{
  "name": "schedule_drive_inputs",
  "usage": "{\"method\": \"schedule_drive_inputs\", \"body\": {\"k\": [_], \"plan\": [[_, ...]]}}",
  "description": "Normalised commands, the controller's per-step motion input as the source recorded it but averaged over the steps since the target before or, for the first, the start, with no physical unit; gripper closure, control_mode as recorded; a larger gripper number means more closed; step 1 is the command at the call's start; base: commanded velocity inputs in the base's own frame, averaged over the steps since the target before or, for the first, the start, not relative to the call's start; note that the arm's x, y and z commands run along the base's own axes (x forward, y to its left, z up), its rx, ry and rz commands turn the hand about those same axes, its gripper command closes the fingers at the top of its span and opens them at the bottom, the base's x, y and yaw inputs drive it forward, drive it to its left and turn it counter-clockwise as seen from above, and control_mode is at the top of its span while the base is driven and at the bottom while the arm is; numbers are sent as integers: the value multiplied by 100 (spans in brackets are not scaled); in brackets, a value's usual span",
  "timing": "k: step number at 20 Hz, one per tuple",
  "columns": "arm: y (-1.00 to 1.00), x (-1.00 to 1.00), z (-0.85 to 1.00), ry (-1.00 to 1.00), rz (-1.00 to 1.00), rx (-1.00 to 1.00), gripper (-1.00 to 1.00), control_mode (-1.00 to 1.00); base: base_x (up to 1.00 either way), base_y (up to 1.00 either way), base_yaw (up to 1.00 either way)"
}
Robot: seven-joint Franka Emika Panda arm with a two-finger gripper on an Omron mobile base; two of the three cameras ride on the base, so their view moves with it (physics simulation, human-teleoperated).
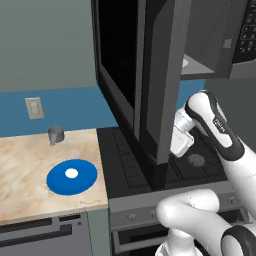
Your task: Pick the egg from the counter and place it in the microwave.
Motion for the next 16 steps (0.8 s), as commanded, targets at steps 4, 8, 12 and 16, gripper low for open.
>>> {"method": "schedule_drive_inputs", "body": {"k": [4, 8, 12, 16], "plan": [[34, 1, -22, -6, 2, 12, -100, -100, 0, 0, 0], [20, 0, -39, -3, -2, 17, -100, -100, 0, 0, 0], [49, 10, -49, -6, -10, 13, -100, -100, 0, 0, 0], [57, 51, -49, 4, -5, 2, -100, -100, 0, 0, 0]]}}
